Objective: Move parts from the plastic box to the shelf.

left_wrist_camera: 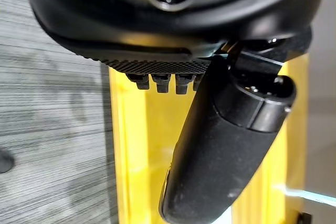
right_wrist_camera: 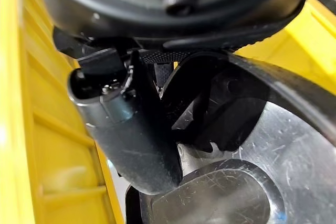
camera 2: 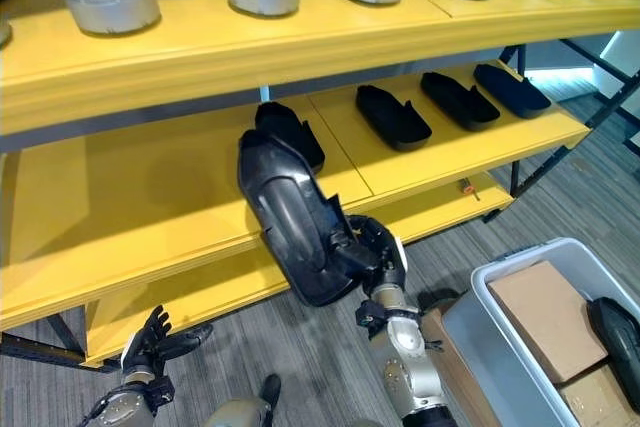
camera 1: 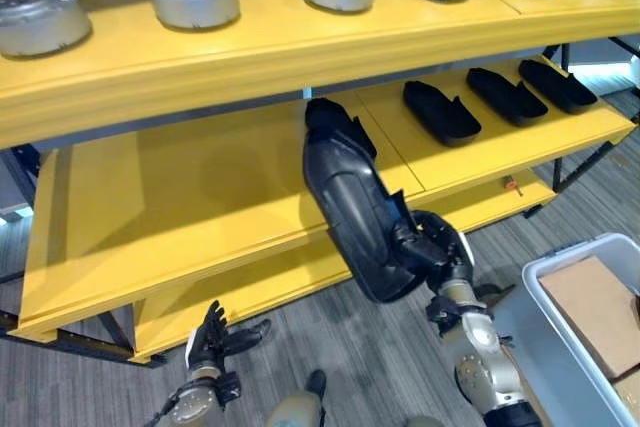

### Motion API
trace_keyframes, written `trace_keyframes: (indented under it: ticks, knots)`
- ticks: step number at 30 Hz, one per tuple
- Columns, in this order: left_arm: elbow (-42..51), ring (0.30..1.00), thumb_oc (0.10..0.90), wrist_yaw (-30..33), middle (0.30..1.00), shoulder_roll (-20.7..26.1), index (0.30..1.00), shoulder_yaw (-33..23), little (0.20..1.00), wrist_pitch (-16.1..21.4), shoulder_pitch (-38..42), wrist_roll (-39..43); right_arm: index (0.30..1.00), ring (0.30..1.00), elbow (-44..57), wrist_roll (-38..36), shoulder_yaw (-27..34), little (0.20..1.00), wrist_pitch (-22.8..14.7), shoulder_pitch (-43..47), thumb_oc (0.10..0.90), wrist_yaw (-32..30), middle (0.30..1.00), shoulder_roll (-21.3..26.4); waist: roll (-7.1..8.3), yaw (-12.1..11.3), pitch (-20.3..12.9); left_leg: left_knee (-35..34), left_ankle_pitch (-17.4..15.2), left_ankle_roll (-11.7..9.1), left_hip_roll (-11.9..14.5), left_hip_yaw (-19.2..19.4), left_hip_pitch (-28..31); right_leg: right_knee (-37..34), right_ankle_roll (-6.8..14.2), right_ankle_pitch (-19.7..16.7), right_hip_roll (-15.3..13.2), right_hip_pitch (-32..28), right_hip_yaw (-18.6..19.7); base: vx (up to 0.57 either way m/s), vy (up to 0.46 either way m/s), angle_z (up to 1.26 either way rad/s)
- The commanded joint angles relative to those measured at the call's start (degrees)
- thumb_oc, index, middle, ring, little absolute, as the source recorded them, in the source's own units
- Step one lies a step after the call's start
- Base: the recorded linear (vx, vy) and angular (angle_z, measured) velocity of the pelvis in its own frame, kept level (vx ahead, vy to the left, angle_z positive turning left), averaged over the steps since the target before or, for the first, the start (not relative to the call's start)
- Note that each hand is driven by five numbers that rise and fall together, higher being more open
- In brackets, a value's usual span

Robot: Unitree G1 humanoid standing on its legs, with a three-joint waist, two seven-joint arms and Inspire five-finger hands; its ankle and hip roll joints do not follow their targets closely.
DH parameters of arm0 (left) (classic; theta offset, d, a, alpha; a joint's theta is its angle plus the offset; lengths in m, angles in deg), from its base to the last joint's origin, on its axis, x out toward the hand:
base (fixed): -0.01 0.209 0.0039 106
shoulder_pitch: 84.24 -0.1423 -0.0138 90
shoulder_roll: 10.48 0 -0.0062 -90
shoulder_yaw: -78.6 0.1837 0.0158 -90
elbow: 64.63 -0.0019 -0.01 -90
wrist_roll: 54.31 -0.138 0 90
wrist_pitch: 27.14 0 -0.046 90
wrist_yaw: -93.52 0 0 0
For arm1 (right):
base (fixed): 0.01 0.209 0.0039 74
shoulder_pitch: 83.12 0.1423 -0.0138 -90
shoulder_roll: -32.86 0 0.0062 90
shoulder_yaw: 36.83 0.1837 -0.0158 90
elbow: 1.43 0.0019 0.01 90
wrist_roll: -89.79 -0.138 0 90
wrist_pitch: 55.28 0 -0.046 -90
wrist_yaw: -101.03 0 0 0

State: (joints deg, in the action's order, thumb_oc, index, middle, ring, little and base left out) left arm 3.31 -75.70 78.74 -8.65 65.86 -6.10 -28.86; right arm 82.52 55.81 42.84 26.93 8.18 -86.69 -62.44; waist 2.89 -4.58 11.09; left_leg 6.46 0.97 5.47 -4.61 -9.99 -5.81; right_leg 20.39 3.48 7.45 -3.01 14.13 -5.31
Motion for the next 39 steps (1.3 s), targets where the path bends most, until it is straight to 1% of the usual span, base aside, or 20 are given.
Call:
trace_keyframes:
  ticks: [1,2,3,5,13,15,16,17,18,19,20,21,22,23,24,25,27,29,33,39]
  knots:
    - [6.63,1.0,0.9,-1.09,1.0,0.97,1.0,1.14,1.0,4.62,2.61,-1.53,0.3,0.3,11.53,-2.9,5.09,0.3,-7.8,4.9,0.4,1.75,0.3,2.6,1.47,2.72,-1.28,-4.91,-1.22,-2.2,-1.91,-1.29,4.8,-12.54,1.78,-9.73,0.67,-4.08,1.6,0.08,-0.088,0.38]
    - [6.82,1.0,0.9,-1.22,1.0,0.5,1.0,1.15,1.0,4.68,1.86,-1.96,0.3,0.3,11.35,-2.88,4.91,0.3,-7.45,4.81,0.4,2.13,0.3,2.76,1.87,2.56,-1.46,-5.41,-1.27,-2.24,-1.81,-1.09,5.21,-14.15,1.58,-10.02,0.26,-5.85,0.58,0.08,-0.126,0.47]
    - [6.92,1.0,0.9,-1.14,1.0,0.19,1.0,1.29,1.0,4.74,1.72,-2.07,0.3,0.3,10.98,-2.52,4.97,0.3,-7.62,4.98,0.4,1.9,0.3,2.96,2.02,2.54,-1.92,-5.98,-1.1,-2.33,-1.67,-1.12,5.35,-15.58,1.39,-10.03,0.79,-6.96,1.5,0.07,-0.114,0.75]
    - [7.38,1.0,0.9,-1.14,1.0,-0.57,1.0,0.97,1.0,5.1,0.5,-0.54,0.3,0.3,10.9,-2.93,4.75,0.3,-7.3,5.14,0.4,1.98,0.3,3.55,1.83,2.06,-3.08,-6.46,-1.16,-2.53,-1.05,-0.36,5.77,-17.12,1.24,-10.17,0.79,-8.55,0.91,0.1,-0.082,0.4]
    - [8.11,1.0,0.9,-1.22,1.0,-0.68,1.0,0.54,1.0,4.56,-1.11,0.65,0.3,0.3,11.34,-3.7,3.6,0.3,-6.9,5.33,0.4,2.94,0.3,4.0,2.07,1.28,-3.74,-2.24,-3.72,-3.07,-0.9,-1.24,5.63,-17.35,0.26,-8.58,0.56,-11.12,-0.46,0.08,-0.075,0.02]
    - [8.3,1.0,0.9,-1.07,1.0,-0.82,1.0,0.57,1.0,4.7,-1.08,1.05,0.3,0.3,11.6,-4.2,3.86,0.3,-7.35,5.6,0.4,3.03,0.3,4.3,2.15,1.03,-3.24,0.79,-4.2,-3.62,-1.4,-1.33,4.22,-17.55,0.14,-8.42,0.12,-11.46,-1.25,0.0,-0.048,0.22]
    - [8.04,1.0,0.9,-1.06,1.0,-0.68,1.0,0.69,1.0,4.82,-0.66,1.36,0.3,0.3,11.63,-4.19,4.25,0.3,-7.65,5.99,0.4,2.9,0.3,4.73,2.32,1.11,-2.6,4.63,-4.78,-4.68,-1.72,-0.18,2.31,-17.48,-0.01,-8.2,-0.48,-11.65,-2.15,-0.05,0.0,0.34]
    - [7.75,1.0,0.9,-1.13,1.0,-0.47,1.0,1.04,1.0,4.86,-0.14,1.45,0.3,0.3,11.77,-4.14,4.64,0.3,-8.0,6.32,0.4,2.59,0.3,5.02,2.36,1.54,-1.98,7.45,-4.37,-5.52,-0.61,2.4,0.37,-17.28,-0.29,-7.91,-1.1,-11.8,-3.07,-0.09,0.023,0.41]
    - [7.63,1.0,0.9,-1.14,1.0,-0.17,1.0,1.41,1.0,5.0,0.79,1.6,0.3,0.3,12.17,-3.91,4.85,0.3,-8.55,6.94,0.4,1.93,0.3,5.43,2.55,2.25,-1.04,9.99,-3.29,-6.23,2.87,7.03,-1.46,-16.94,-0.36,-7.82,-2.07,-11.95,-3.98,-0.09,0.064,0.74]
    - [7.35,1.0,0.9,-1.22,1.0,0.03,1.0,1.48,1.0,4.91,1.38,1.58,0.3,0.3,12.15,-3.73,4.62,0.3,-8.78,7.52,0.4,1.33,0.3,5.64,2.94,2.48,-0.73,9.8,-2.66,-6.21,5.83,8.97,-1.88,-16.96,-0.25,-7.77,-2.91,-12.14,-4.33,-0.05,0.097,1.23]
    - [7.42,1.0,0.9,-1.1,1.0,0.16,1.0,1.81,1.0,5.07,1.69,1.41,0.3,0.3,11.99,-3.18,4.05,0.3,-8.5,8.0,0.4,0.79,0.3,5.25,3.01,1.89,-0.75,7.08,-1.9,-7.05,9.98,9.0,-0.96,-17.66,0.26,-7.68,-3.66,-13.2,-4.43,0.01,0.112,1.07]
    - [7.49,1.0,0.9,-0.99,1.0,0.05,1.0,1.75,1.0,4.98,1.56,1.23,0.3,0.3,12.33,-3.33,4.13,0.3,-8.39,7.8,0.4,0.84,0.3,5.17,3.06,1.92,-1.21,5.11,-0.77,-7.67,12.22,8.66,-0.76,-17.9,0.7,-7.58,-4.15,-13.41,-4.63,0.09,0.229,0.51]
    - [7.41,1.0,0.9,-0.62,1.0,-0.24,1.0,1.64,1.0,4.72,1.62,1.01,0.3,0.3,13.13,-3.24,4.26,0.3,-8.42,7.43,0.4,0.42,0.3,5.34,2.55,2.39,-2.16,-0.12,4.65,-9.52,18.81,8.85,-0.48,-17.5,1.58,-7.19,-5.42,-13.53,-5.35,0.11,0.239,0.01]
    - [7.49,1.0,0.9,-0.61,1.0,-0.41,1.0,1.69,1.0,4.69,1.39,0.99,0.3,0.3,13.19,-3.25,4.12,0.3,-8.26,7.25,0.4,0.32,0.3,5.36,1.96,2.27,-2.43,-2.54,6.4,-10.24,20.01,8.22,0.65,-17.09,1.74,-6.79,-5.34,-13.55,-5.24,0.12,0.259,0.14]
    - [7.34,1.0,0.9,-0.45,1.0,-0.62,1.0,1.41,1.0,4.75,1.53,1.04,0.3,0.3,13.37,-3.24,3.84,0.3,-8.1,7.12,0.4,0.44,0.3,5.27,1.29,2.15,-2.73,-3.81,6.0,-10.77,20.13,7.4,2.04,-16.76,2.07,-6.54,-5.43,-13.56,-5.04,0.08,0.186,0.35]
    - [7.22,1.0,0.9,-0.33,1.0,-0.98,1.0,1.3,1.0,4.93,1.21,1.09,0.3,0.3,13.46,-3.28,3.5,0.3,-7.92,7.28,0.4,0.74,0.3,5.23,0.5,2.02,-3.39,-5.2,4.49,-10.91,19.16,6.06,3.1,-16.62,2.49,-6.61,-5.62,-13.4,-4.77,0.08,0.229,0.14]
    - [6.85,1.0,0.9,-0.63,1.0,-1.4,1.0,1.08,1.0,4.96,1.4,1.17,0.3,0.3,13.48,-3.0,3.88,0.3,-7.61,6.97,0.4,1.0,0.3,4.95,-0.23,2.32,-4.47,-7.74,4.46,-11.86,18.41,6.91,4.21,-16.63,2.89,-7.0,-6.43,-14.06,-5.18,0.1,0.251,-0.21]
    - [7.13,1.0,0.9,-0.83,1.0,-0.98,1.0,1.18,1.0,5.0,1.26,0.97,0.3,0.3,13.68,-3.25,3.76,0.3,-7.68,6.77,0.4,1.11,0.3,4.56,-0.03,1.9,-4.53,-7.54,3.66,-11.32,17.14,6.1,4.61,-16.61,3.26,-7.25,-7.27,-14.43,-5.29,0.07,0.152,-0.05]
    - [7.55,1.0,0.9,-1.49,1.0,1.03,1.0,0.82,1.0,4.66,0.83,0.27,0.3,0.3,13.77,-3.51,3.67,0.3,-6.94,6.46,0.4,1.29,0.3,3.2,1.53,0.45,-4.42,-5.27,0.3,-9.37,13.72,6.58,4.47,-15.93,4.97,-7.95,-10.46,-15.3,-5.24,0.06,0.217,0.24]
    - [9.13,1.0,0.9,-1.88,1.0,2.19,1.0,1.09,1.0,3.74,-0.75,0.16,0.3,0.3,12.31,-5.08,1.32,0.3,-5.98,8.11,0.4,1.25,0.3,0.76,3.07,-1.99,-4.33,-6.3,-0.61,-7.16,9.88,6.47,4.08,-16.23,6.98,-9.81,-13.66,-15.59,-6.53,0.04,0.164,0.12]
